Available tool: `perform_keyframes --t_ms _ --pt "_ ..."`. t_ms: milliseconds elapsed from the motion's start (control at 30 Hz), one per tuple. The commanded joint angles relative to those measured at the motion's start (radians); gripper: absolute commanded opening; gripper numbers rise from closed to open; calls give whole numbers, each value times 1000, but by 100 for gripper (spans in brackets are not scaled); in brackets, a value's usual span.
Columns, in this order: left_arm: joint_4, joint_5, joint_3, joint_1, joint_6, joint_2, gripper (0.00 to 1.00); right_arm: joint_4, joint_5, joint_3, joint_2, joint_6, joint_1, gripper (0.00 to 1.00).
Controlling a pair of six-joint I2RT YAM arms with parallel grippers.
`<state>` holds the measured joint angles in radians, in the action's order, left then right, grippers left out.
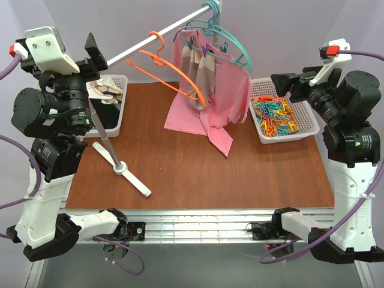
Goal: Clip the underwear to the hanger
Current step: Pick up the underwear from the bin.
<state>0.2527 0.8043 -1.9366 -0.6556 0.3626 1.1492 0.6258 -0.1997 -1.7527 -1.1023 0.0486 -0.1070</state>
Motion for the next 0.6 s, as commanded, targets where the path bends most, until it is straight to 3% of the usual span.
perform_keyframes --t_ms 0,233,400,567 --pt "-20 12 14 1 27 -5 98 -72 3 16 35 -24 -5 99" --pt "-49 -2 -44 1 65 45 98 -64 29 36 32 -21 -3 99" --pt "74 1 -333 1 122 196 98 -66 31 48 33 -26 -3 99" --pt "13 -36 -386 1 256 248 98 -71 19 78 39 -27 -5 99"
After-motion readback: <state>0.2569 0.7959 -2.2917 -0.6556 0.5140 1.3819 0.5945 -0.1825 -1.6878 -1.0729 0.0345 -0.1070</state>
